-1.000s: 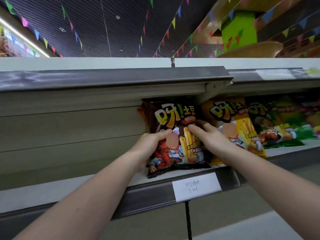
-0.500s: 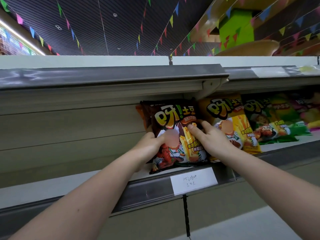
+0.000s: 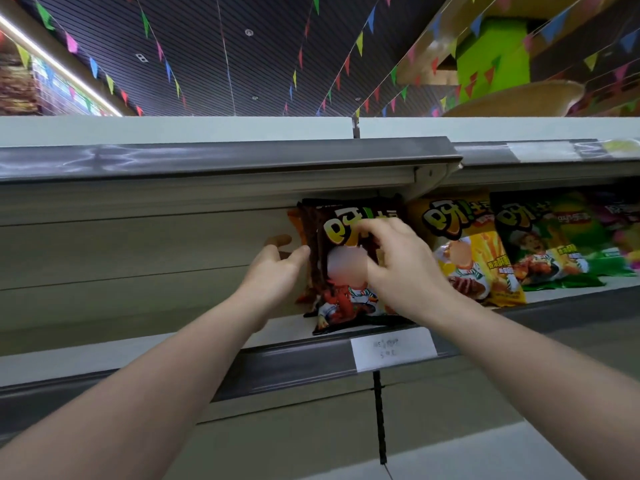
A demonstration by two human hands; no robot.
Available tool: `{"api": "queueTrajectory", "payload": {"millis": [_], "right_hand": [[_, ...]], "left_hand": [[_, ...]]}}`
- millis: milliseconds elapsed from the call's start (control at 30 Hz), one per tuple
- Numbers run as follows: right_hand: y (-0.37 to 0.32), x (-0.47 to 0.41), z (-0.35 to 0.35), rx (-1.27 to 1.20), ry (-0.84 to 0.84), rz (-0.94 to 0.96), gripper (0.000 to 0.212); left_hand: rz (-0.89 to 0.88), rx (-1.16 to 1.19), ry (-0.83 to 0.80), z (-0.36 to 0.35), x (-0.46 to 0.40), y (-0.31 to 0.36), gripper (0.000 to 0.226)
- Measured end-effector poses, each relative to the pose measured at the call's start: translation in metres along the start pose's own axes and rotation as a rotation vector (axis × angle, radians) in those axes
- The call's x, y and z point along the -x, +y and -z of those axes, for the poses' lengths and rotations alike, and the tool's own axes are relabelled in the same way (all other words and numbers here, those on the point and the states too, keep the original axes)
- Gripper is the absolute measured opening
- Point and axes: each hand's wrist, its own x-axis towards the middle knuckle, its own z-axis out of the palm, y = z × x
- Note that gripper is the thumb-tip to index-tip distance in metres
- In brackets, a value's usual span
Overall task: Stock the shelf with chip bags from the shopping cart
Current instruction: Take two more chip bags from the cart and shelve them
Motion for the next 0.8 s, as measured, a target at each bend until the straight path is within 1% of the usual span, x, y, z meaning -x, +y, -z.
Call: {"api": "queueTrajectory", "payload": {"millis": [167,267,333,467,600,700,800], "right_hand": [[-0.038,0.004,-0.024,-0.089,-0.144,0.124,0.035],[-0.059,0.002,-0.045,-0.126,-0.237,0.160,0.034],[-0.076,-0.001,-0.058,-0.155,-0.290,0.164,0.033],[-0.117,-0.003,-0.084,-0.233,-0.370,0.166,0.032],[-0.172,-0.001,-0.110,-0.344,-0.430,0.192,0.030],[-0.226,0.004,-0.132,-0.424,-0.470,0.228,0.029],[-0.288,0.016,-0.157,-0.508,-0.504,0.265,0.027]], "left_hand": [[-0.056,-0.039,0.158,0.039,0.013,-0.015,0.018],[-0.040,-0.075,0.262,0.070,0.025,-0.025,0.009],[-0.021,-0.117,0.325,0.093,0.035,-0.031,0.010],[0.013,-0.185,0.428,0.143,0.062,-0.039,0.022],[0.040,-0.200,0.529,0.203,0.094,-0.049,0.013],[0.067,-0.234,0.605,0.257,0.124,-0.060,0.013],[0.102,-0.284,0.648,0.315,0.158,-0.074,0.012]]}}
